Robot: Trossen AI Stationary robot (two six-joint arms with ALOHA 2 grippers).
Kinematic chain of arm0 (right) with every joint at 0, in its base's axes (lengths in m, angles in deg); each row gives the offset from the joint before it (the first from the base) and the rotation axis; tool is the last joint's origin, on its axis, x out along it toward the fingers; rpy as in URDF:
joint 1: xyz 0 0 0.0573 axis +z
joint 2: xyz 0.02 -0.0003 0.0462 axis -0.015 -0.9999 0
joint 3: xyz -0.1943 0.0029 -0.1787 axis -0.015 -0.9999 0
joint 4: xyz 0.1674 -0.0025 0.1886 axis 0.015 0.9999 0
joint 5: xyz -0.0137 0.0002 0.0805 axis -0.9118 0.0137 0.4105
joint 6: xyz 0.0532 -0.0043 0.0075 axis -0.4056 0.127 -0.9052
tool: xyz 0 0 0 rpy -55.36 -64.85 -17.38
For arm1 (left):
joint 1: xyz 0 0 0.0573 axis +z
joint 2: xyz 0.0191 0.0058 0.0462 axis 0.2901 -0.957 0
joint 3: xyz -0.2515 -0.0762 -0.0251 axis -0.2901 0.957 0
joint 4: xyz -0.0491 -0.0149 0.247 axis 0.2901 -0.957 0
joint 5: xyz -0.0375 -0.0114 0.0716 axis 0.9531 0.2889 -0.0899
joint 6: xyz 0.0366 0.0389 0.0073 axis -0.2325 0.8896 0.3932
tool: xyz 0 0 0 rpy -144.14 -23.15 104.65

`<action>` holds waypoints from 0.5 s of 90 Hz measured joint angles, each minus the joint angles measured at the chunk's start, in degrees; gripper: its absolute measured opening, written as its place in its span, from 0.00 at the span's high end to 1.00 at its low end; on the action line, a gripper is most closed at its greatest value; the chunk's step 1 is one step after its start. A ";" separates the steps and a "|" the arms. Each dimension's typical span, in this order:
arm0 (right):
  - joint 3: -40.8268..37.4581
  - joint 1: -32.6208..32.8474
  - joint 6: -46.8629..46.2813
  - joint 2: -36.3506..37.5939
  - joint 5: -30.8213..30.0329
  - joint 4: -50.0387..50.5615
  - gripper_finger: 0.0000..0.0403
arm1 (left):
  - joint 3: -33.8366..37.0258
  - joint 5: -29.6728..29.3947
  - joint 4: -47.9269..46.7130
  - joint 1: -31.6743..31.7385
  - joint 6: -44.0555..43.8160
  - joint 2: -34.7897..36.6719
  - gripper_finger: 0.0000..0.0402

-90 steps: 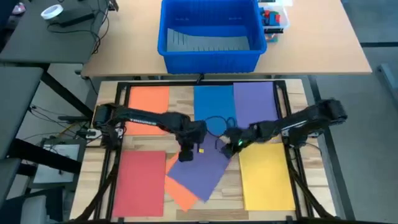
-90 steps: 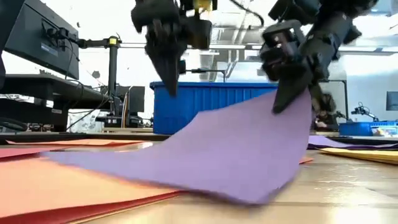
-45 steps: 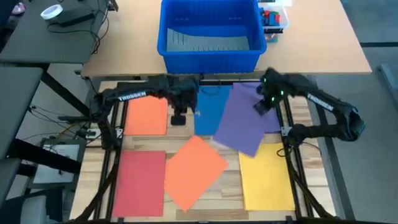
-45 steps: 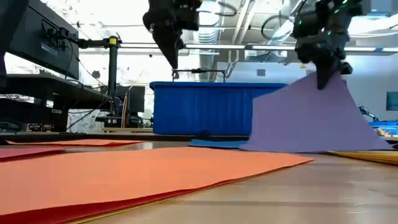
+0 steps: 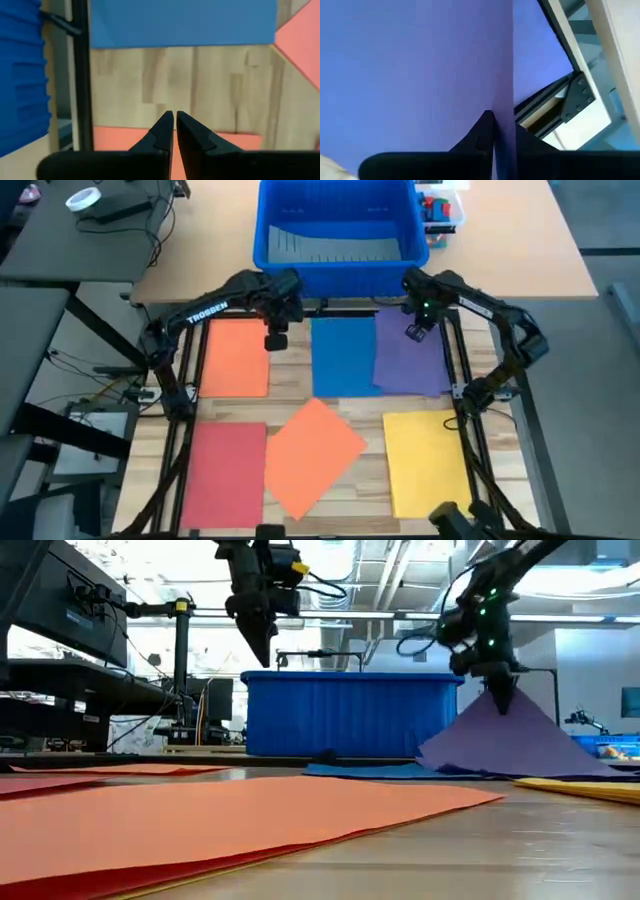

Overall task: Organize paper
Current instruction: Stack the purple paper on top of the other purple papers

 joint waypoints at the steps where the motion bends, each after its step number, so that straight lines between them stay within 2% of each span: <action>1: 0.00 0.03 0.31 -0.25 -0.23 -0.11 1.00 | 0.00 0.03 0.03 0.15 0.10 0.00 0.99; 14: 0.02 1.24 4.64 -2.14 -1.58 -3.35 1.00 | 0.00 1.30 1.39 1.77 0.49 0.00 0.99; 30: 0.02 3.15 14.71 -2.35 -7.71 -7.40 1.00 | 0.00 1.88 2.01 2.69 0.70 0.00 0.99; 45: -0.35 1.23 9.91 -2.35 -8.19 -4.98 1.00 | 0.00 1.91 1.01 2.68 0.64 0.00 0.99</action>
